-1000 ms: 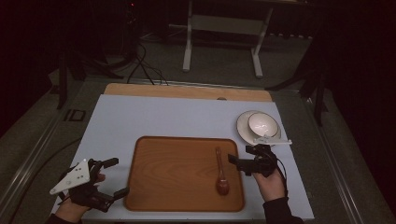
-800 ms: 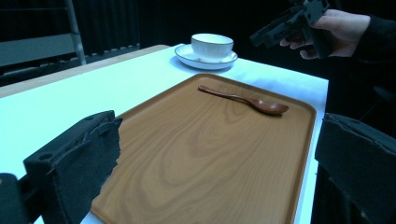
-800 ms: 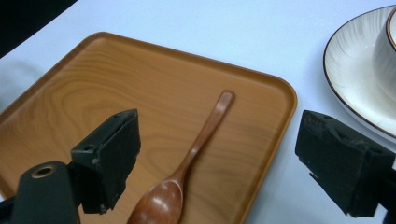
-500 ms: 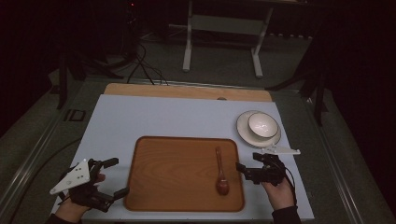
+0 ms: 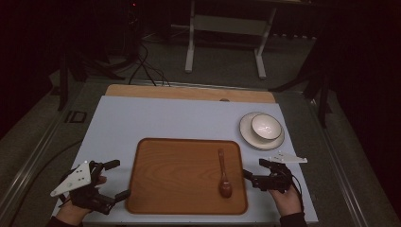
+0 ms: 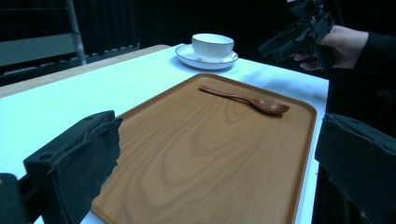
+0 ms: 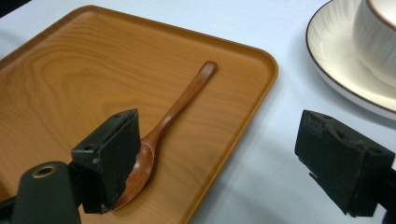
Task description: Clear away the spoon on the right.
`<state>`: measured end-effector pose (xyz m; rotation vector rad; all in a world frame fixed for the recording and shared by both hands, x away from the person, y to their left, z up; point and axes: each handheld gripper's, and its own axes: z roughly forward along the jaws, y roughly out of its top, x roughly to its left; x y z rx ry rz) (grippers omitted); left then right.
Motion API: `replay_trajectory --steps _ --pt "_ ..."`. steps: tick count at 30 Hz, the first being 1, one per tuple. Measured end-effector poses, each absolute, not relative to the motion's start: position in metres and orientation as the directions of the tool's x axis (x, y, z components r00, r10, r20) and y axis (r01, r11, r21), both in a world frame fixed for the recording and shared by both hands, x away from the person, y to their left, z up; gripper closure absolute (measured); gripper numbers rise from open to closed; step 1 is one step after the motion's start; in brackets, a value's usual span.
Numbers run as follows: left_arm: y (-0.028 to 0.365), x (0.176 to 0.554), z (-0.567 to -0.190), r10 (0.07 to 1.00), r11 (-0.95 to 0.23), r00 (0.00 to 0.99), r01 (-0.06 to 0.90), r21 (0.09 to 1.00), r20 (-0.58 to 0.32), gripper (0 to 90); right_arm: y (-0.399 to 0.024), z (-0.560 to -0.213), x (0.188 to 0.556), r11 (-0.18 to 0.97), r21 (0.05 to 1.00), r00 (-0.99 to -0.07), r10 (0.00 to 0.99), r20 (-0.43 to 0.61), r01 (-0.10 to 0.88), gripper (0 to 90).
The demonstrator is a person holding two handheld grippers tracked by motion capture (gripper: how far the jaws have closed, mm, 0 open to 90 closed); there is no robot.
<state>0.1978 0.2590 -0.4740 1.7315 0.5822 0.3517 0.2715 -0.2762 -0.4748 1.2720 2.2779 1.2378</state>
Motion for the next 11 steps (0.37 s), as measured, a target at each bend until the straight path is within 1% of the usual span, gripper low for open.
replay_trajectory --steps 11 --pt "0.2584 0.1984 -0.4744 0.551 -0.17 0.831 0.195 0.966 -0.071 0.1 -0.278 -0.4832 0.2715 0.279 0.772 -0.599 0.784 0.16 0.571 14.0"
